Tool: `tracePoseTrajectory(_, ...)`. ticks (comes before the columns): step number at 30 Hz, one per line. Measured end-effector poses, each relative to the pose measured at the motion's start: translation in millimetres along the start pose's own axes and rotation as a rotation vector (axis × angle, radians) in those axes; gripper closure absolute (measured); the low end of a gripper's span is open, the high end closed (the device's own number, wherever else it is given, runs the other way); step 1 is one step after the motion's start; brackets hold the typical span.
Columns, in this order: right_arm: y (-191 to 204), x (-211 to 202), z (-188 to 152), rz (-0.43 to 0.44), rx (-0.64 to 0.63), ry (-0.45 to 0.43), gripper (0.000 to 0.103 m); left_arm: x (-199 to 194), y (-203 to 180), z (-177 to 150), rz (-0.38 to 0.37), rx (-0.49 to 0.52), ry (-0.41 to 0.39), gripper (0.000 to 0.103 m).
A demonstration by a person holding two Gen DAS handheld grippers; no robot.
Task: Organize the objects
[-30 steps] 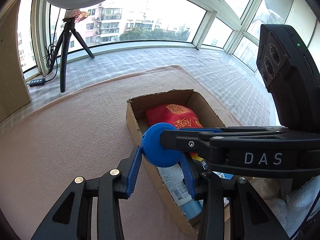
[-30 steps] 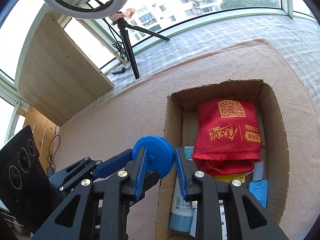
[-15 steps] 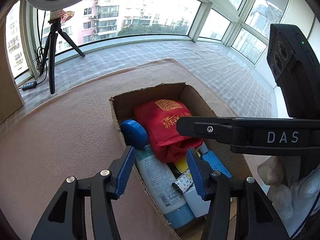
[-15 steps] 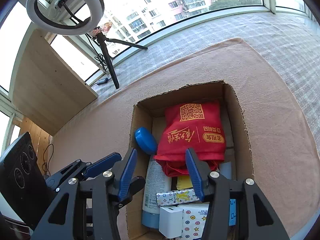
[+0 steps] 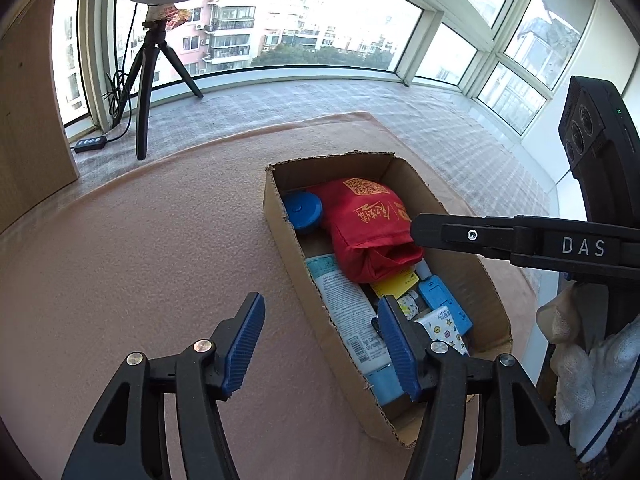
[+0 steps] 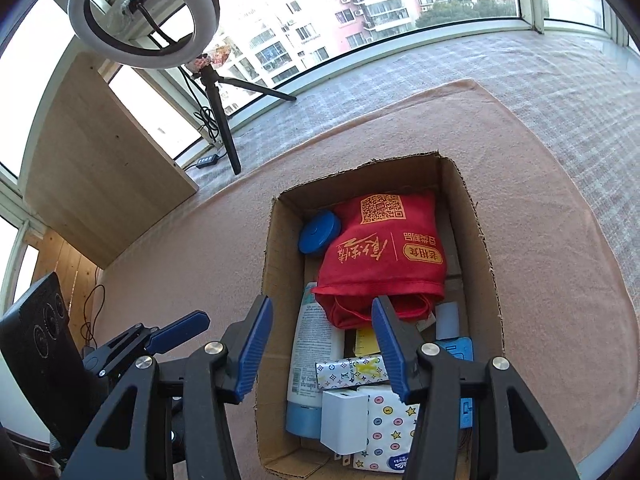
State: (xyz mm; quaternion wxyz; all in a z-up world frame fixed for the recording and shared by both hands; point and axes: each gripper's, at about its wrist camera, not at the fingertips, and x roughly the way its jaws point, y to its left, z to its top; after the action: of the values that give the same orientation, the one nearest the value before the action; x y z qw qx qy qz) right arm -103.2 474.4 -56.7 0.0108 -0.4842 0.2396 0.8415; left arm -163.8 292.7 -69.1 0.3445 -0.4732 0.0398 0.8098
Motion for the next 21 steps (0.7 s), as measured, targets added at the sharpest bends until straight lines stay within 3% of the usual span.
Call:
tracePoseTrajectory(5,16.4,-9.1,-18.6,-0.016,-0.035,-0.017,0.055,-25.4,19.2,-18.6,0.033,-0.030,-0.004,0.040)
tracePoseTrajectory(9,34.9,-15.0,-34.9,-0.024,-0.068,-0.025,0.055,-47.0,34.1,-36.6,0.057,-0.057,-0.008,0.027)
tracePoseTrajectory(15,68.2,-22.5,-63.6,-0.035,-0.131,-0.033,0.055,-85.6,52.7,-63.7,0.078,-0.100,-0.036,0.027)
tracePoseTrajectory(21,102.1,-24.2,-89.8,-0.038,-0.191,-0.037,0.055,-126.9,69.0,-94.2,0.145,-0.117,-0.066,0.023)
